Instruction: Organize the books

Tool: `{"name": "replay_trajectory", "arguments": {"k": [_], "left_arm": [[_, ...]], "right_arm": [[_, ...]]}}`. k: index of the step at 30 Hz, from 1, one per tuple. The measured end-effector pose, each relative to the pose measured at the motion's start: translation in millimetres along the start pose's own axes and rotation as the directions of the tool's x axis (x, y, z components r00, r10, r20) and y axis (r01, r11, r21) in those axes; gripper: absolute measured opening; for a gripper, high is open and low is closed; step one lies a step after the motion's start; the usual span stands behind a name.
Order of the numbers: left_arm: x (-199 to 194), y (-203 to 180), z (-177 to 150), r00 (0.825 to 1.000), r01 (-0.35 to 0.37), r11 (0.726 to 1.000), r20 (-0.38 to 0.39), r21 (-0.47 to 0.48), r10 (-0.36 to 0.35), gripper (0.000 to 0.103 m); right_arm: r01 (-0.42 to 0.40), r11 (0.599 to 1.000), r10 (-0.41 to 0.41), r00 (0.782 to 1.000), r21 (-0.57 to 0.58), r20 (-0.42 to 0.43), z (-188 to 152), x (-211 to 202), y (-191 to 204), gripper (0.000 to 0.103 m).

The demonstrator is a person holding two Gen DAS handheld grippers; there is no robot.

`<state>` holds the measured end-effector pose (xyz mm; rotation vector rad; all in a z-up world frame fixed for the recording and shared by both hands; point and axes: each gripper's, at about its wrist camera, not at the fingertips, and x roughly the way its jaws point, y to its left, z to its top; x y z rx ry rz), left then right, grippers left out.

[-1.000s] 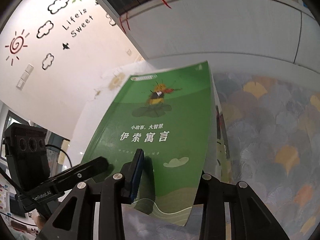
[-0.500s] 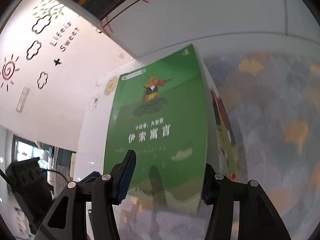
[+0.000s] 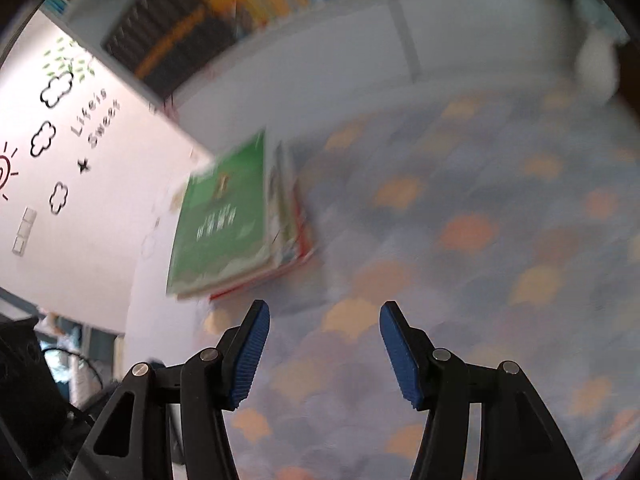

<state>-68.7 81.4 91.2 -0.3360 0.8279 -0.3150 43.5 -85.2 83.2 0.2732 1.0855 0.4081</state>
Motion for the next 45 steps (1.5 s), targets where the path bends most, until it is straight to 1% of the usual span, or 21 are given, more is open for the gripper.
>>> {"name": "replay_trajectory", "arguments": {"k": [3, 4, 5, 6, 7, 9, 10, 11, 12, 13, 14, 16, 19, 21, 25, 28, 30, 32, 33, 38, 45], "left_arm": [[-10, -49, 4, 0.997, 0.030, 0.996, 0.075, 0.079, -0.036, 0.031], [-12, -62, 6, 0.994, 0.028, 0.996, 0.099, 0.089, -0.037, 0.033], [-11, -80, 10, 0.992, 0.014, 0.996, 0.124, 0.092, -0.025, 0.042], [-10, -91, 11, 0.990, -0.004, 0.996, 0.139, 0.084, -0.007, 0.049], [-9, -101, 13, 0.988, -0.027, 0.997, 0.155, 0.069, 0.016, 0.064], [-6, -119, 12, 0.982, -0.053, 0.999, 0.184, 0.013, 0.049, 0.067], [-4, -125, 11, 0.982, -0.044, 0.999, 0.185, -0.021, 0.047, 0.067], [0, -132, 6, 0.982, -0.009, 0.997, 0.186, -0.073, 0.022, 0.067], [0, -136, 2, 0.982, -0.003, 0.995, 0.189, -0.097, 0.021, 0.067], [2, -144, -1, 0.981, -0.024, 0.994, 0.190, -0.108, 0.044, 0.067], [10, -157, -1, 0.980, -0.072, 0.993, 0.178, -0.096, 0.089, 0.067], [20, -172, 0, 0.980, -0.110, 0.991, 0.156, -0.073, 0.120, 0.067], [28, -181, -2, 0.981, -0.119, 0.987, 0.141, -0.109, 0.134, 0.067], [37, -181, -8, 0.987, -0.104, 0.984, 0.103, -0.141, 0.119, 0.067], [46, -181, -21, 0.991, -0.096, 0.975, 0.071, -0.201, 0.113, 0.067], [50, -189, -20, 0.989, -0.126, 0.977, 0.059, -0.173, 0.138, 0.067], [57, -199, -21, 0.988, -0.147, 0.984, 0.022, -0.101, 0.150, 0.067], [63, -210, -26, 0.974, -0.226, 0.973, 0.024, -0.036, 0.227, 0.067], [64, -212, -28, 0.969, -0.243, 0.970, 0.028, -0.032, 0.244, 0.067], [70, -203, -31, 0.975, -0.222, 0.971, 0.008, -0.094, 0.223, 0.067], [74, -209, -28, 0.976, -0.215, 0.973, 0.015, -0.082, 0.216, 0.067]], "right_arm": [[0.055, 0.998, -0.047, 0.986, -0.044, 0.160, 8, -64, -17, 0.059], [0.061, 0.997, -0.049, 0.978, -0.051, 0.205, 12, -83, -21, 0.068], [0.052, 0.998, -0.039, 0.967, -0.045, 0.251, 12, -105, -31, 0.082], [0.033, 0.999, -0.025, 0.960, -0.024, 0.280, 11, -119, -39, 0.086], [0.004, 1.000, -0.006, 0.952, 0.008, 0.307, 8, -134, -48, 0.087], [-0.037, 0.997, 0.014, 0.941, 0.062, 0.339, 2, -158, -69, 0.087], [-0.025, 0.997, -0.001, 0.939, 0.070, 0.343, 0, -165, -75, 0.087], [0.029, 0.997, -0.051, 0.936, 0.070, 0.347, -3, -177, -82, 0.087], [0.074, 0.995, -0.092, 0.932, 0.063, 0.350, -6, -184, -87, 0.087], [0.118, 0.992, -0.129, 0.927, 0.053, 0.351, -9, -189, -89, 0.087], [0.159, 0.986, -0.163, 0.922, 0.039, 0.350, -12, -194, -94, 0.087], [0.193, 0.981, -0.187, 0.915, 0.020, 0.359, -18, -207, -105, 0.087], [0.193, 0.981, -0.183, 0.915, 0.010, 0.360, -19, -217, -122, 0.087], [0.204, 0.979, -0.196, 0.915, 0.014, 0.351, -19, -220, -130, 0.087], [0.197, 0.980, -0.186, 0.934, -0.007, 0.305, -21, -216, -145, 0.087], [0.186, 0.982, -0.175, 0.946, -0.015, 0.274, -21, -213, -153, 0.087], [0.190, 0.981, -0.175, 0.946, -0.031, 0.272, -20, -212, -154, 0.087], [0.191, 0.981, -0.173, 0.947, -0.043, 0.270, -21, -210, -154, 0.087], [0.192, 0.980, -0.173, 0.949, -0.048, 0.263, -22, -207, -155, 0.087], [0.219, 0.973, -0.198, 0.955, -0.078, 0.219, -25, -194, -160, 0.087], [0.254, 0.962, -0.227, 0.946, -0.098, 0.232, -22, -200, -162, 0.087]]}}
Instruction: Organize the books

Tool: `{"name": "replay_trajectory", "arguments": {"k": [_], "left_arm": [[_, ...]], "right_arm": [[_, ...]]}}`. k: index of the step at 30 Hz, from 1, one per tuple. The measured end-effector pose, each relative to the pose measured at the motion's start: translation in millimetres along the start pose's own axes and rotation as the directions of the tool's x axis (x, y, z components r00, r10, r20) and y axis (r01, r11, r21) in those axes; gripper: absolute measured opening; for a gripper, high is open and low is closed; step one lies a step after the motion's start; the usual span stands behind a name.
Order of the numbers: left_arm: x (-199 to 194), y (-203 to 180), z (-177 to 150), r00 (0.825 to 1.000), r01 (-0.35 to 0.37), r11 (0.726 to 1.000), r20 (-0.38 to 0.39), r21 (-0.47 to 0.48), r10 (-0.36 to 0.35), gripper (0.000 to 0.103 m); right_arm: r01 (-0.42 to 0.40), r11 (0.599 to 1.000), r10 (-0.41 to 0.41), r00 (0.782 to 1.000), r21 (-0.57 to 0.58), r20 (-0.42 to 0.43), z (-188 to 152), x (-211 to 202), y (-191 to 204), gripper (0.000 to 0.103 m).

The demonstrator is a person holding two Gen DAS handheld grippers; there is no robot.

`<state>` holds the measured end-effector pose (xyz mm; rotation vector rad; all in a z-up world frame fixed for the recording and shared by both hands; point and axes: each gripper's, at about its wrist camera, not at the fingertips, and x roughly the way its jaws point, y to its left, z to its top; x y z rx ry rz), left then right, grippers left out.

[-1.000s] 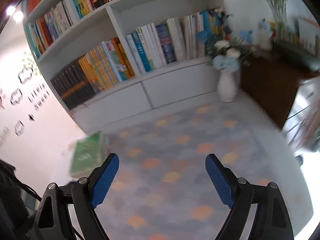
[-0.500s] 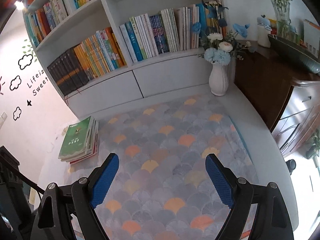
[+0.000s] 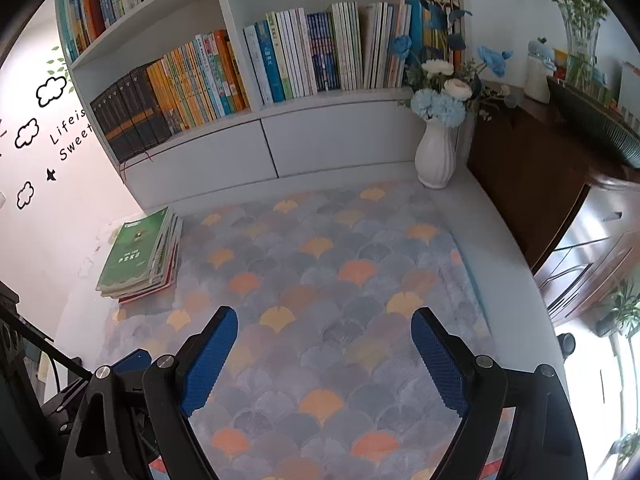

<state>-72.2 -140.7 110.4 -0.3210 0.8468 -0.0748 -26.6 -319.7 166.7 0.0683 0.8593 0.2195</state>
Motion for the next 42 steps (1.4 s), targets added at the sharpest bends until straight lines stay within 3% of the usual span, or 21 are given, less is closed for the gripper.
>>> {"name": "replay_trajectory", "arguments": {"k": [8, 15, 22, 28, 31, 40, 42], "left_arm": [[13, 1, 5, 0.999, -0.007, 1.000, -0.036, -0.005, 0.007, 0.067], [7, -10, 27, 0.998, -0.062, 0.992, -0.002, 0.111, 0.062, 0.067], [0, 7, 16, 0.998, -0.070, 0.996, 0.011, 0.061, 0.070, 0.071], [-16, 26, 9, 0.988, -0.149, 0.985, 0.056, 0.085, 0.145, 0.071], [-25, 40, 8, 0.984, -0.169, 0.985, 0.066, 0.047, 0.165, 0.071], [-29, 69, -1, 0.977, -0.207, 0.978, 0.048, -0.032, 0.208, 0.071], [-31, 73, 0, 0.967, -0.249, 0.968, 0.056, -0.029, 0.250, 0.071]], "right_arm": [[0.008, 1.000, -0.008, 0.999, -0.006, -0.037, -3, 6, -2, 0.087], [0.016, 1.000, -0.016, 1.000, -0.006, -0.019, -2, 4, -9, 0.087], [0.038, 0.999, -0.038, 0.999, 0.021, -0.007, 6, 6, -22, 0.087], [0.070, 0.998, -0.070, 0.997, 0.000, -0.023, 15, 22, -25, 0.087], [0.097, 0.994, -0.099, 0.995, -0.056, -0.022, 21, 31, -13, 0.087], [0.006, 0.986, -0.019, 0.997, -0.167, -0.072, 16, 54, 35, 0.087], [0.004, 0.984, -0.019, 0.996, -0.181, -0.081, 14, 58, 41, 0.087]]}}
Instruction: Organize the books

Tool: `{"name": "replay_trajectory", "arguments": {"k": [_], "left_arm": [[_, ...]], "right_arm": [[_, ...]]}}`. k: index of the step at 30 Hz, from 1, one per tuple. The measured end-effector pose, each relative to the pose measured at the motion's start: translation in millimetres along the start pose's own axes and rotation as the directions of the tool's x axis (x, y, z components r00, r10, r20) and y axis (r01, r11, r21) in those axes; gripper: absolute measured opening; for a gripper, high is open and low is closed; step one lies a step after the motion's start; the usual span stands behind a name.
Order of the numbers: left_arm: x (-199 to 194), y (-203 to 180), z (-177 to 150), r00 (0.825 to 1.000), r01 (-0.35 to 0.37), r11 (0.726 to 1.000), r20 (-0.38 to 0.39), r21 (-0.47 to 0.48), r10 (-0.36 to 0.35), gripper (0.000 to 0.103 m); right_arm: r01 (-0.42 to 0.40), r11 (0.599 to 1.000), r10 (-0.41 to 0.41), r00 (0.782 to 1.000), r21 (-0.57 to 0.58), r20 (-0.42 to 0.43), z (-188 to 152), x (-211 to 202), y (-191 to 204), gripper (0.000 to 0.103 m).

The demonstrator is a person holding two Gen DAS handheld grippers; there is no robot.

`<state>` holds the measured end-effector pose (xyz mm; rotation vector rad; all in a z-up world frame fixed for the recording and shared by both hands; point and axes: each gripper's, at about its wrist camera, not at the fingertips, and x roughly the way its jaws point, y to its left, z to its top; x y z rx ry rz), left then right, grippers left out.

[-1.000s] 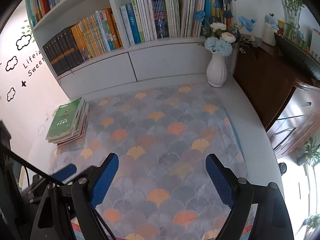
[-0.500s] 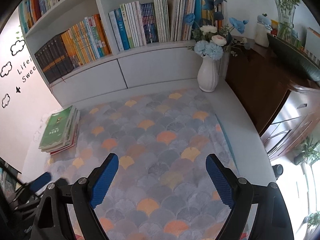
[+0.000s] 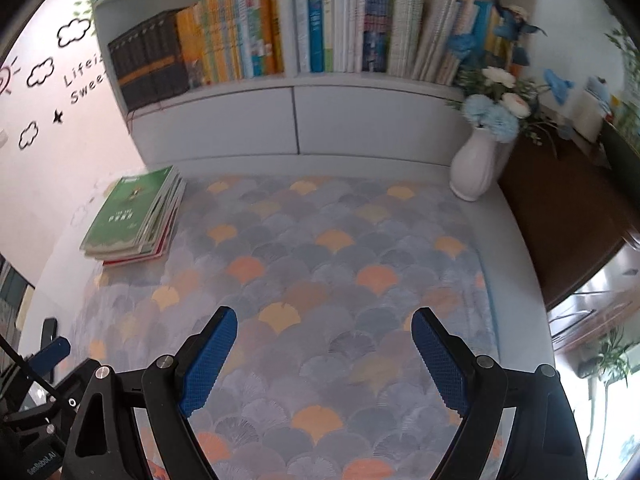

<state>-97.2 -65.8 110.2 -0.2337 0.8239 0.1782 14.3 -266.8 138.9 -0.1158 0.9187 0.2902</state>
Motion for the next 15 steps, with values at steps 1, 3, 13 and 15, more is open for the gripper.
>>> {"name": "replay_trajectory", "arguments": {"k": [1, 3, 13, 15], "left_arm": [[-1, 2, 0, 1.000, -0.020, 1.000, 0.006, -0.002, 0.020, 0.071], [-2, 10, 3, 1.000, -0.029, 0.999, 0.011, -0.027, 0.029, 0.071], [0, 16, 10, 1.000, 0.018, 0.997, 0.009, -0.081, -0.017, 0.071], [-2, 14, 14, 0.999, 0.030, 0.995, 0.029, -0.091, -0.027, 0.071]], "right_arm": [[0.002, 1.000, -0.002, 1.000, 0.000, -0.005, -1, 1, 1, 0.087], [-0.007, 1.000, 0.007, 1.000, 0.005, -0.016, 1, 4, 2, 0.087], [-0.011, 0.995, 0.014, 0.999, 0.095, -0.036, 5, 9, -17, 0.087], [-0.027, 0.993, 0.032, 0.999, 0.115, -0.043, 3, 7, -18, 0.087]]}}
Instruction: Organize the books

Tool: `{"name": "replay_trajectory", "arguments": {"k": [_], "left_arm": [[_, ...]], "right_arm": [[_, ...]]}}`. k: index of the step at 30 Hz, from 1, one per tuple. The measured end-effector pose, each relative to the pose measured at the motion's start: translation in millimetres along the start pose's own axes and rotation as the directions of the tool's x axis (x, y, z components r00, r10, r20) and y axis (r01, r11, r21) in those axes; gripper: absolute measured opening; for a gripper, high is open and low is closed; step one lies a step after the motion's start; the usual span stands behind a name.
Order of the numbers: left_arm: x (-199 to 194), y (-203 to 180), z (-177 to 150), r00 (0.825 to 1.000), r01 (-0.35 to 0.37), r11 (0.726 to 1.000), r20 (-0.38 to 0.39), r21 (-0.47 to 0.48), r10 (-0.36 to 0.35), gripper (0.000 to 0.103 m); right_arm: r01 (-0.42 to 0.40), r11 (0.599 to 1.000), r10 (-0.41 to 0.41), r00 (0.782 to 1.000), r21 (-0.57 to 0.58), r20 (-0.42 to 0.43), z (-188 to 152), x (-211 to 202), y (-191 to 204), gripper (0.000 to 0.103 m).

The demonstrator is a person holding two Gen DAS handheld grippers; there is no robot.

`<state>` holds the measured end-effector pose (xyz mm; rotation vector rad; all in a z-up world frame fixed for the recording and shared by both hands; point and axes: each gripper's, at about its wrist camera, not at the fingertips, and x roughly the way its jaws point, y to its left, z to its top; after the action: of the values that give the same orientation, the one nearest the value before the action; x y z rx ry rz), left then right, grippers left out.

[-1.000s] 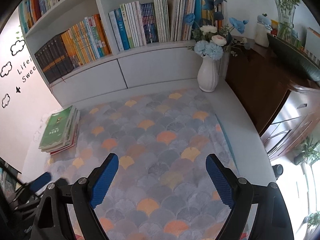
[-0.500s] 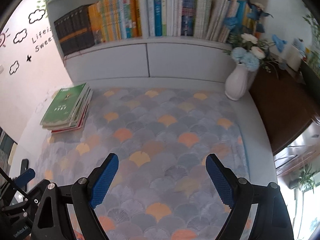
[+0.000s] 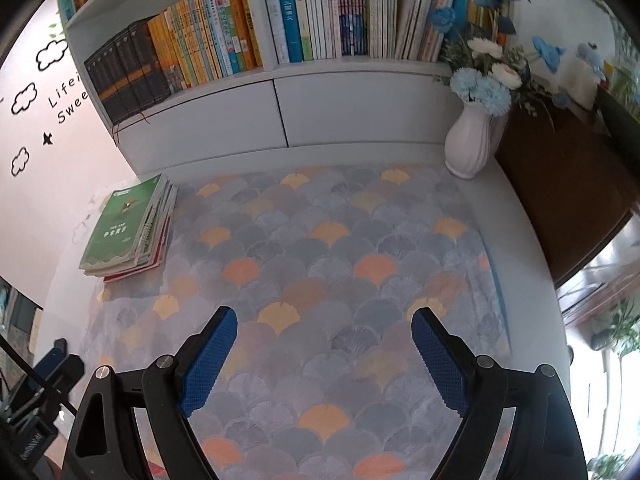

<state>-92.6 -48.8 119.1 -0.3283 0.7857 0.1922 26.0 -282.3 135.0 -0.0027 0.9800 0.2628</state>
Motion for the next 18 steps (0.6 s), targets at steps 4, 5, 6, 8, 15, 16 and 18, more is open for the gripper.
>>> {"name": "replay_trajectory", "arguments": {"k": [4, 5, 6, 8, 15, 16, 18], "left_arm": [[1, -11, 9, 1.000, 0.031, 0.999, 0.005, 0.022, -0.031, 0.071], [3, -18, 11, 0.999, 0.032, 0.999, 0.005, 0.042, -0.032, 0.071], [3, -23, 12, 0.999, 0.035, 0.998, 0.005, 0.058, -0.036, 0.071], [5, -36, 13, 0.999, 0.047, 0.995, 0.007, 0.091, -0.048, 0.071], [11, -69, 31, 0.997, 0.075, 0.983, 0.004, 0.168, -0.076, 0.071], [9, -71, 34, 0.997, 0.078, 0.982, 0.014, 0.170, -0.082, 0.071], [7, -75, 37, 0.996, 0.070, 0.981, 0.034, 0.182, -0.078, 0.071]], "right_arm": [[0.005, 1.000, -0.005, 0.999, -0.013, 0.035, -5, -13, 4, 0.087], [0.016, 1.000, -0.015, 0.999, -0.020, 0.049, -7, -17, 6, 0.087], [0.024, 0.999, -0.023, 0.998, -0.025, 0.062, -9, -22, 7, 0.087], [0.031, 0.999, -0.030, 0.996, -0.016, 0.081, -12, -28, 5, 0.087], [0.057, 0.996, -0.063, 0.993, 0.063, 0.100, -18, -41, -17, 0.087], [0.058, 0.996, -0.066, 0.993, 0.074, 0.099, -17, -42, -22, 0.087], [0.059, 0.994, -0.069, 0.992, 0.095, 0.102, -15, -44, -28, 0.087]]}}
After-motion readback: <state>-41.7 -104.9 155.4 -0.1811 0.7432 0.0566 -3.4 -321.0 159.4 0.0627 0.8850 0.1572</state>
